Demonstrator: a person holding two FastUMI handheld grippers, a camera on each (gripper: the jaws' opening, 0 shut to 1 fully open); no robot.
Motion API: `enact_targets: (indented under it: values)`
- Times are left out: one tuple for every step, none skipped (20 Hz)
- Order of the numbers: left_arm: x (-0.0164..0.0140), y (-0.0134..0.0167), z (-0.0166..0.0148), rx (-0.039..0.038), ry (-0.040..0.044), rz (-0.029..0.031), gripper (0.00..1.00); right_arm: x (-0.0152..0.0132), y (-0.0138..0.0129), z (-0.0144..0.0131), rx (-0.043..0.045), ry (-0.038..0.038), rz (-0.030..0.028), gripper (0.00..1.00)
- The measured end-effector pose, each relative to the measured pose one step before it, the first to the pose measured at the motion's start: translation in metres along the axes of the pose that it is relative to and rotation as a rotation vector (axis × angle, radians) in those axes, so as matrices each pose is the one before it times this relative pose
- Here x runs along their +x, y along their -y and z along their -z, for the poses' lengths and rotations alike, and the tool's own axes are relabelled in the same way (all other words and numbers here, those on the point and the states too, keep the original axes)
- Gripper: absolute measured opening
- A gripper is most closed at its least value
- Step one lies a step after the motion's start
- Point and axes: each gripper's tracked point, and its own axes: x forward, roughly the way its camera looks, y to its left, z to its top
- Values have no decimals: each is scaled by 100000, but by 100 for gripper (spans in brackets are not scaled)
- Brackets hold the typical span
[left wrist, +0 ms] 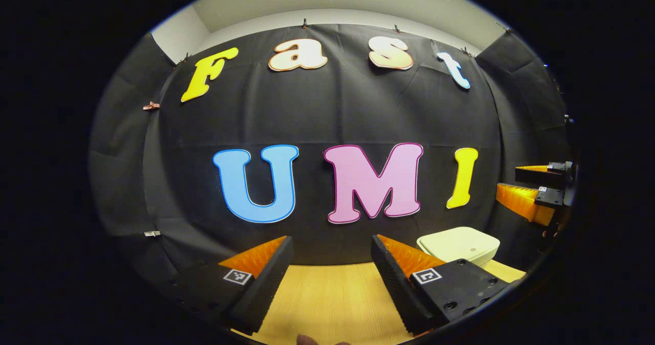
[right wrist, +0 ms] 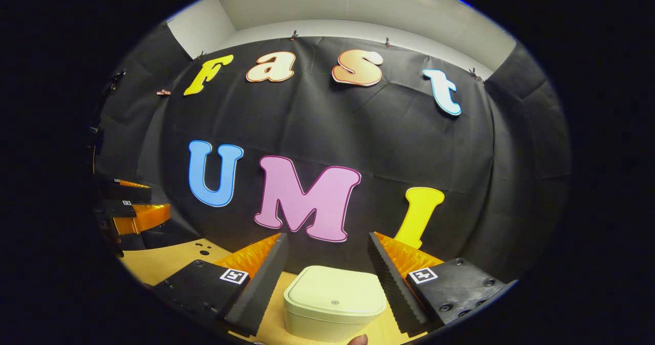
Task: Press the lid of the desktop garbage bin to open it, pick up the crumpled paper on the desktop and throw it into the bin, then pick up the pop can on the desktop and drop it into the bin, and finally close the garbage bin lid.
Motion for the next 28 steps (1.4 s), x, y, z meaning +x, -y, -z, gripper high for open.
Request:
enact_targets:
  values:
    - [4, 1, 114, 17, -84, -165, 98, -40, -12, 14, -227, -96, -317, 98]
    - [-47, 78, -41, 3, -133, 32, 98, -89, -23, 124, -172, -134, -387, 98]
    - [-64, 62, 69, 71, -94, -72, 98, 11, 45, -59, -55, -57, -105, 98]
    - [60, -14, -81, 16, -126, -178, 98, -80, 241, 108, 130, -113, -552, 96]
    - [-56, 30, 134, -81, -93, -53, 98, -92, 39, -20, 286, 111, -562, 96]
    - [-6, 39, 8, -149, -195, -187, 98, -72, -26, -53, 56, 368, -116, 96]
    - [-30, -57, 106, -219, -284, -121, 98, -188, 99, -117, 43, 344, -35, 89]
    - [-20, 8, -5, -249, -196, -66, 98, 77, -239, 139, 67, -232, -396, 87]
    - [10, 66, 180, -178, -215, -115, 98, -3, -159, 226, 172, -891, -487, 73]
    - [1, -32, 7, -64, -57, -142, 98, 80, -189, 344, 807, -1355, -1311, 59]
    - [-30, -31, 14, -27, 4, -87, 98, 45, -208, 243, 1542, -993, -1386, 45]
    - [54, -6, -44, 53, -58, 3, 98, 24, -16, 123, 1653, -451, -603, 31]
    - [47, 36, 120, 91, -58, -110, 98, -101, 80, -88, 1856, 183, -203, 17]
    - [-50, -51, -77, 107, 27, -88, 98, 89, -105, -63, 2146, 614, -1230, 6]
    - [21, -5, -8, 137, 102, -151, 98, 64, -623, -19, 1586, 228, -3421, 5]
    - [21, 63, -111, 130, 115, -2, 98, 203, 338, 676, -728, -1754, 180, 5]
    - [-126, -7, 45, 186, -28, -97, 98, 11, 193, 409, -1720, -1984, -153, 7]
    - [63, 36, -93, 131, -30, -42, 98, 363, 561, 448, -1769, -2043, 733, 5]
    - [-35, -29, 85, 62, 15, 28, 98, 384, 717, 635, -1030, -2031, 1397, 5]
    - [37, -1, -68, 78, -71, 75, 98, 598, 572, 802, -564, -2890, 1131, 5]
    - [-170, 57, 178, 71, -43, 29, 98, 475, 524, 1006, -336, -3582, 691, 5]
    - [58, 30, -27, 126, -91, 27, 98, 613, 456, 1005, -292, -3360, 513, 5]
    - [-32, 37, 40, 191, -96, 37, 98, 480, 407, 782, -3, -2492, 328, 5]
    - [14, 21, -11, 208, -125, 27, 98, 486, 355, 663, -10, -1526, 266, 5]
    - [10, -55, 56, 191, -141, -142, 98, 433, 249, 455, -284, -945, 329, 6]
    - [-4, 20, 30, 58, -245, -173, 98, 581, 156, 751, -417, -1299, -33, 5]
    - [-39, -18, 212, -43, -269, -110, 98, 468, -49, 794, -573, -1865, -593, 6]
    - [6, -17, -38, -114, -109, 27, 98, 580, -70, 707, -507, -1480, -495, 6]
